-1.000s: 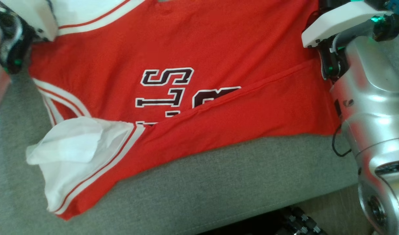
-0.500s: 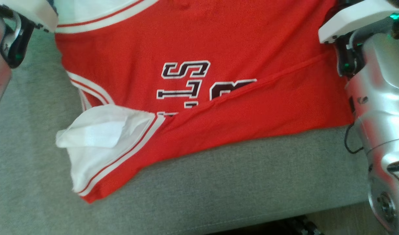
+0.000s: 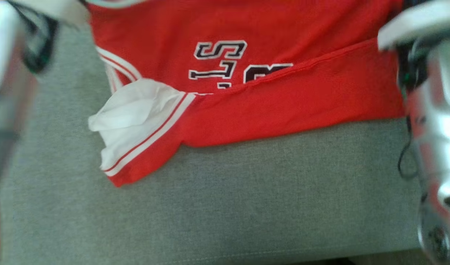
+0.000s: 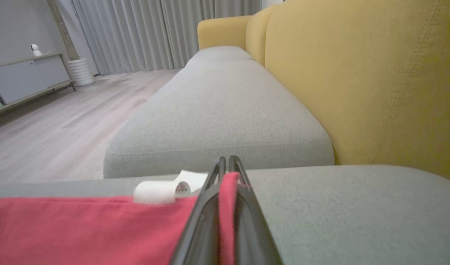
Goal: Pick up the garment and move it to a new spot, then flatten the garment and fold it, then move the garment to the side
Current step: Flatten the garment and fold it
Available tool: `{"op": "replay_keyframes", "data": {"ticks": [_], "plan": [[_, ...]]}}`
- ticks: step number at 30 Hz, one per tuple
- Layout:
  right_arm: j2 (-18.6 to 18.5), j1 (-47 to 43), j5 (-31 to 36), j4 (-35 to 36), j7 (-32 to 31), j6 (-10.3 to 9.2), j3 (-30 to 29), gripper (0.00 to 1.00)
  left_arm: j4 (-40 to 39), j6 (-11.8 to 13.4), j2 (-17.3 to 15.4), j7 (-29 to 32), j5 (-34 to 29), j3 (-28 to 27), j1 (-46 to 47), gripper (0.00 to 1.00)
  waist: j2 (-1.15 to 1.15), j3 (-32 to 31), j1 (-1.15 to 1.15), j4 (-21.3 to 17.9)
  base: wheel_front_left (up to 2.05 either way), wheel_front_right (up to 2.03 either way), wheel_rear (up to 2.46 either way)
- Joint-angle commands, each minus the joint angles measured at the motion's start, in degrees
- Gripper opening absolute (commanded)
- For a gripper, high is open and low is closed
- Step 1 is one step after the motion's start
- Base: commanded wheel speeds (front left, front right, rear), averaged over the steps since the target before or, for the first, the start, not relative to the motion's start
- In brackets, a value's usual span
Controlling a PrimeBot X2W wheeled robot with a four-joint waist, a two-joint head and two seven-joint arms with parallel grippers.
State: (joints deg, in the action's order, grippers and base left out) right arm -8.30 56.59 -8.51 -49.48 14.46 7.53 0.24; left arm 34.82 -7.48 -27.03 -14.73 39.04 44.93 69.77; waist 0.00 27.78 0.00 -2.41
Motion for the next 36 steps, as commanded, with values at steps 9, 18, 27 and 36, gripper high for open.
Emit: {"op": "replay_keyframes", "data": {"ticks": [9,18,27,36], "plan": [[-1.69,-15.95,-3.10,6.10,0.53,-0.04,1.31,0.00,-9.76,0.23,3.07,-0.27,-7.10,-13.37,-23.24,0.00,0.00,-9.60,0.00,3.29,0.00,0.00,0.00],[-1.37,-27.64,-7.24,7.76,0.53,-0.04,-0.25,0.00,-14.37,0.02,10.21,-0.27,-10.54,-21.76,-44.84,0.00,0.00,-15.08,0.00,4.91,0.00,0.00,0.00],[1.81,-32.94,-4.07,14.29,0.53,-0.04,-3.97,1.00,-15.43,1.36,16.74,-0.27,-19.19,-31.77,-54.31,1.00,0.00,-18.36,0.00,5.45,0.00,0.00,0.00],[5.14,-40.80,-1.50,15.76,0.53,-0.04,-6.69,1.00,-16.11,3.81,22.87,-0.27,-28.25,-40.84,-64.09,1.00,0.00,-23.42,0.00,4.53,0.00,0.00,0.00]]}}
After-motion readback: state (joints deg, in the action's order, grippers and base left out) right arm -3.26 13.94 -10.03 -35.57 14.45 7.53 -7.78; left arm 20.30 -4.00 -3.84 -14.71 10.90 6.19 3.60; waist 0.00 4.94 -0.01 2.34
